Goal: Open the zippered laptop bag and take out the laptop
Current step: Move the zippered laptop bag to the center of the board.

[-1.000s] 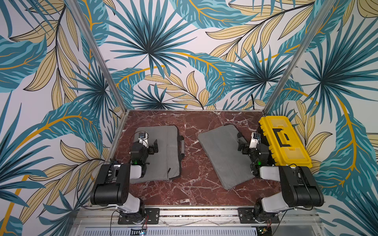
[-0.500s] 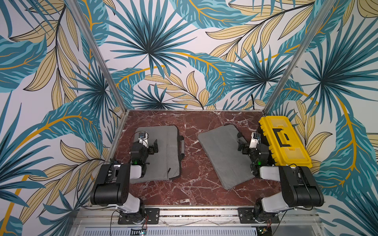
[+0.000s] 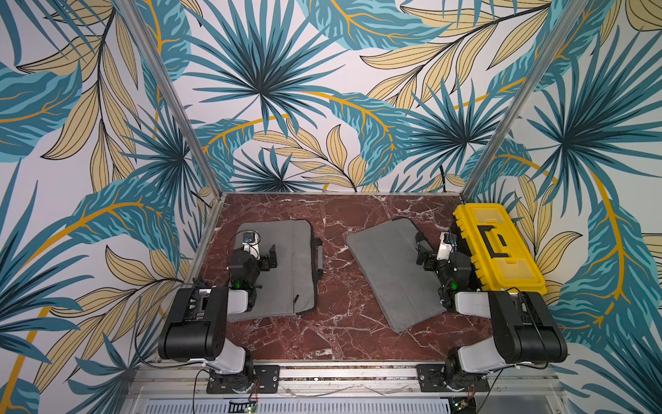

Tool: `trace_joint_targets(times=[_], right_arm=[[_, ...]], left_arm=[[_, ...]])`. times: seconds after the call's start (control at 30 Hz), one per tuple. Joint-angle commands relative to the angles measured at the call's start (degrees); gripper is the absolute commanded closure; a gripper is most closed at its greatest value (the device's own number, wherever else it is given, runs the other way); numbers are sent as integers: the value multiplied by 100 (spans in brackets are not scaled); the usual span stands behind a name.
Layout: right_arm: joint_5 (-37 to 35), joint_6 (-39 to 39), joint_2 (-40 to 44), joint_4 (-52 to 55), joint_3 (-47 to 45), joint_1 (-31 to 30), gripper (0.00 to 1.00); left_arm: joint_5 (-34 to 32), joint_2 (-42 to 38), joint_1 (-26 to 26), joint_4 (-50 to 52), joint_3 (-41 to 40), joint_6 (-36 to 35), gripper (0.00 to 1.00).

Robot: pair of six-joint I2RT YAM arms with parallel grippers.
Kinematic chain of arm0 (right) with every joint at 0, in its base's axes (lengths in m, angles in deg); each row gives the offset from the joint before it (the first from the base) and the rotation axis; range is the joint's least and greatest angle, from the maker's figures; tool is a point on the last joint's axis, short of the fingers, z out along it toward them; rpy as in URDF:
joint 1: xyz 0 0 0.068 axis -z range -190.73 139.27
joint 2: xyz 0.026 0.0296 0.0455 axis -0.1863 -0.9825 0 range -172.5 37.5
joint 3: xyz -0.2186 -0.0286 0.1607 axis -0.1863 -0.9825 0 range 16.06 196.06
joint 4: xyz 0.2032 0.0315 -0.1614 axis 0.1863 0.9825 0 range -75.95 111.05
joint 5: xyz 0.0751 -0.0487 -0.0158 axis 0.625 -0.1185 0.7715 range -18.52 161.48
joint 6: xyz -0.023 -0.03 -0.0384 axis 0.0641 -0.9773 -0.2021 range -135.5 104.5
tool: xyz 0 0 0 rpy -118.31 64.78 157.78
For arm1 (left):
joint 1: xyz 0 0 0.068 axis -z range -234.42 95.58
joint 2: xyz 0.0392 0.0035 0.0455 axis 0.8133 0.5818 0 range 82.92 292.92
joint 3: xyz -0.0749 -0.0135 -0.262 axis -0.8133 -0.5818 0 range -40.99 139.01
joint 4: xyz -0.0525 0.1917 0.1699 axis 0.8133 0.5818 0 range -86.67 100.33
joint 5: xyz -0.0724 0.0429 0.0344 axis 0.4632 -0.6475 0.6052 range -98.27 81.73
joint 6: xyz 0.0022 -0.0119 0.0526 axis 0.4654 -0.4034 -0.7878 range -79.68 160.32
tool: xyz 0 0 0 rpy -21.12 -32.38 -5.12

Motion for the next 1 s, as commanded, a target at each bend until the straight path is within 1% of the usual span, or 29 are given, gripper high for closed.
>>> trace_joint_targets(times=[0.0,0.13,0.23,0.33,0.47,0.53,0.67,0.8,0.97], right_arm=[[-73,-20,-3,-60,-26,-8,0],[-261,49,11,-476,-243,-8,0],[-393,82,109,-655,-378,-8,0],[-583,145,373,-310,-317,-8,0],[-707,166,770,646,6,-12,0],[-787,180,929,1154,214,-14,0],[-1057,373,1146,2199,679,-25,0],[-1092,827,1328,3107,1116,-58,0],[-1082,1370,1327,3981,1757,-375,0]], left_arm=[[-51,-5,-25,9,130,-16,0],[-299,-137,-23,10,69,86,0],[-335,-325,-24,15,4,97,0],[-444,-584,-25,18,-74,98,0],[-675,-1042,-25,115,-198,191,0],[-1009,-1311,-25,293,-194,291,0],[-1344,-1862,-23,1331,131,741,0],[-1518,-2212,-21,2514,537,1274,0],[-1888,-2535,-31,3783,867,1982,0]])
